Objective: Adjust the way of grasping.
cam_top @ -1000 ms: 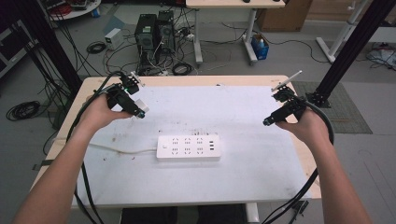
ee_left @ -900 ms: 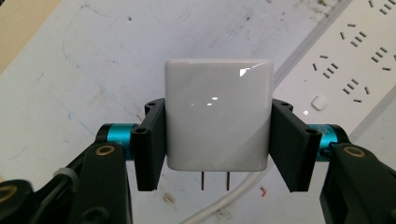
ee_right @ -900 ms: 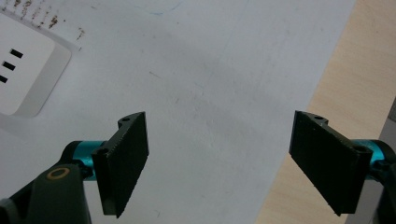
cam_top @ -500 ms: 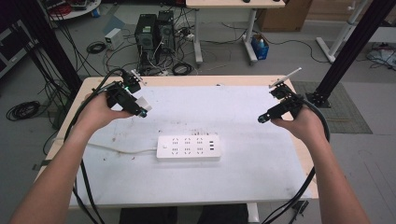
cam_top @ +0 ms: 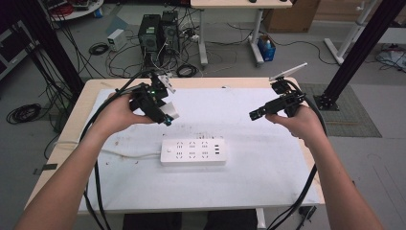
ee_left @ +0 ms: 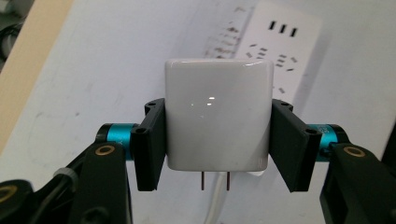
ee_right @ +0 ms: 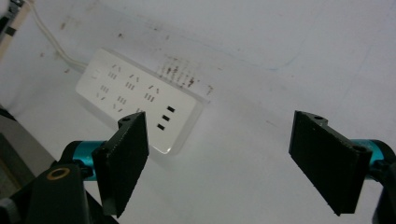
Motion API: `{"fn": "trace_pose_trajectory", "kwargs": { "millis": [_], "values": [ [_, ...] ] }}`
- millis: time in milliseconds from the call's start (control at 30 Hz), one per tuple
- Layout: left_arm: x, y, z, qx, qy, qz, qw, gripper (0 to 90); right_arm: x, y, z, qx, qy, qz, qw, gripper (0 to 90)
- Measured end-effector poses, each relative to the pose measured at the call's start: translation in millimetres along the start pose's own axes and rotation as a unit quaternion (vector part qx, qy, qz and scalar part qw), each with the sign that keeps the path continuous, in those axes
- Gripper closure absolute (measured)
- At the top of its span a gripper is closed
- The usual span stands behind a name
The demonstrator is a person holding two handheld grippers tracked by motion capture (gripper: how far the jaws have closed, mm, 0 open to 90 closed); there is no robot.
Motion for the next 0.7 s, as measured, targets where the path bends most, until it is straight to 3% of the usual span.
{"fn": "trace_pose_trajectory", "kwargs": {
  "millis": [67, 133, 167, 267, 400, 533, 700],
  "values": [
    [7.4, 7.9, -1.6, -0.002, -0.01, -0.018, 0.9998, 42.5, -4.4, 0.7, -0.2, 0.001, 0.013, -0.004, 0.9999, 19.5],
    [11.1, 12.0, -2.4, -0.001, -0.014, -0.023, 0.9996, 42.5, -8.2, 0.9, -0.9, 0.002, 0.028, -0.011, 0.9995, 19.5],
    [17.3, 20.1, -3.9, 0.0, -0.026, -0.038, 0.9989, 42.5, -10.3, 0.9, -1.2, 0.002, 0.037, -0.018, 0.9992, 19.5],
    [23.3, 28.2, -5.4, 0.007, -0.039, -0.049, 0.998, 42.5, -14.2, 1.4, -1.6, 0.005, 0.055, -0.028, 0.9981, 19.5],
    [33.5, 43.0, -8.8, 0.018, -0.057, -0.072, 0.9956, 42.5, -22.6, 2.6, -2.7, 0.006, 0.1, -0.054, 0.9935, 19.5],
    [40.9, 52.7, -12.4, 0.026, -0.076, -0.084, 0.9932, 42.5, -27.7, 4.7, -5.1, 0.011, 0.128, -0.066, 0.9895, 19.5],
    [47.7, 60.5, -18.6, 0.026, -0.076, -0.097, 0.992, 42.5, -38.3, 7.1, -12.8, -0.002, 0.139, -0.062, 0.9883, 19.5]
  ]
}}
Point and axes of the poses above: each handheld gripper's, and its own axes: z roughly backward along the jaws, y roughly out of its top, x roughly to its right, the point moved 6 cm from there along -z, roughly forward along the jaws, and after that the axes turned 4 degrees about z, right-handed, at the moved point
